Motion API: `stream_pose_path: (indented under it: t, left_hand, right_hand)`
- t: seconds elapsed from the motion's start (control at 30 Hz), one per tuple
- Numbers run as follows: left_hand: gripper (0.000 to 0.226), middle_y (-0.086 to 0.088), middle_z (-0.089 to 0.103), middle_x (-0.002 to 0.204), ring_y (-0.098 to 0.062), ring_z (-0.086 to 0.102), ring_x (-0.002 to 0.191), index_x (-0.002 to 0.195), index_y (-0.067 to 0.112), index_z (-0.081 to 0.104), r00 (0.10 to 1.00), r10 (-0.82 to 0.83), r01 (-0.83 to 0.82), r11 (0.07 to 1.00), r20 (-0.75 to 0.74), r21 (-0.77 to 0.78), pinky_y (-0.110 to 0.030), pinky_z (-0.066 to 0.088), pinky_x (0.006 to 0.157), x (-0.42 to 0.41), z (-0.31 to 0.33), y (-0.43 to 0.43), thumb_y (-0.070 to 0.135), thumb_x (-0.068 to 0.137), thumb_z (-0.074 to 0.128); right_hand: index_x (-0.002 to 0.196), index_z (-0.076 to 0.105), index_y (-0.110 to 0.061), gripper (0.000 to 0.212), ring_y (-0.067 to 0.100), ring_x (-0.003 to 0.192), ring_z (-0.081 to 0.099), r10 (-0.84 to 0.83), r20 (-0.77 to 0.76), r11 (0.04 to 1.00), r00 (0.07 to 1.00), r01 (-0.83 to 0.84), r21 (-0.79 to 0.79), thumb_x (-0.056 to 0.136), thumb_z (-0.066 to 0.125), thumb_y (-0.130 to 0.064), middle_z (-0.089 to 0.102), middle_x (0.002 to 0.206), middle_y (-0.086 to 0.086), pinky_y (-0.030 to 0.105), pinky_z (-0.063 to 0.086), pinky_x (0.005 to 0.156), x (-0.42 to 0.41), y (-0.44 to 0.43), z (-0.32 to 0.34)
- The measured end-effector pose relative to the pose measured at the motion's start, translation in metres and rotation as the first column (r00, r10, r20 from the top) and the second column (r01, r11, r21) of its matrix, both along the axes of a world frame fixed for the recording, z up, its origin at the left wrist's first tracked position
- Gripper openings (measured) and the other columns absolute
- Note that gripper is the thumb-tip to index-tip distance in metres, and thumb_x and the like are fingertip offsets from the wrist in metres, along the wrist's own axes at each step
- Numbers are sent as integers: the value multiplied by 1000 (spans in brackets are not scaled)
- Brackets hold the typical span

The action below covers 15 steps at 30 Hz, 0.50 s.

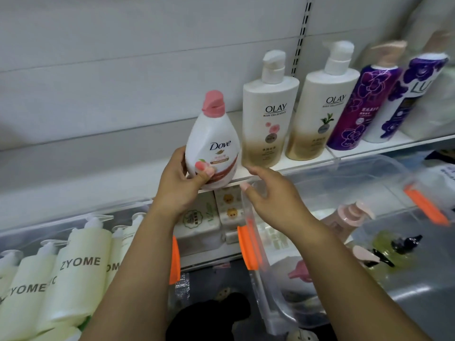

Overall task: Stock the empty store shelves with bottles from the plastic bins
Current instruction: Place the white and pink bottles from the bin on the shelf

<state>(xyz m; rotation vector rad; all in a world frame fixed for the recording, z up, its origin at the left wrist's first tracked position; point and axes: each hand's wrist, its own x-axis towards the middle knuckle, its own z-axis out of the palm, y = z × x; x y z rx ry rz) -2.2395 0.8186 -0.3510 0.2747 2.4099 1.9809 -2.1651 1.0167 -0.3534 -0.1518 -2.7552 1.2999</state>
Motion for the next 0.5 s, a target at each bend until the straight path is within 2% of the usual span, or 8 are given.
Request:
stream_pose_path:
  t: [0.1, 0.23, 0.5]
  left_hand:
    - [48, 10, 67, 121, -6, 62, 116, 131, 25, 53, 998, -56, 56, 998, 4, -32, -36, 52, 100, -10, -7, -2, 20, 88, 76]
    - [49, 15, 64, 125, -3, 58, 118, 134, 32, 49, 996, -90, 91, 987, 11, -135, -32, 50, 101, -27, -9, -5, 30, 91, 72]
    - [59, 4, 62, 130, -14, 59, 121, 140, 20, 44, 994, -111, 111, 978, 13, -176, -40, 49, 105, -82, -14, -2, 26, 90, 74]
  right_hand:
    - [145, 52, -23, 52, 14, 141, 39, -7, 36, 989, 999, 1, 147, 99, 55, -47, 51, 149, -4, 35, 33, 116, -7, 3, -6]
    - [140, 55, -29, 51, 8, 143, 30, -16, 85, 924, 996, -18, 383, 99, 46, -57, 48, 150, -11, 38, 19, 110, -17, -4, -12]
    - [144, 51, -32, 52, 2, 148, 20, 4, 157, 925, 988, -64, 375, 101, 37, -58, 39, 157, -14, 43, 7, 116, -20, -3, -14]
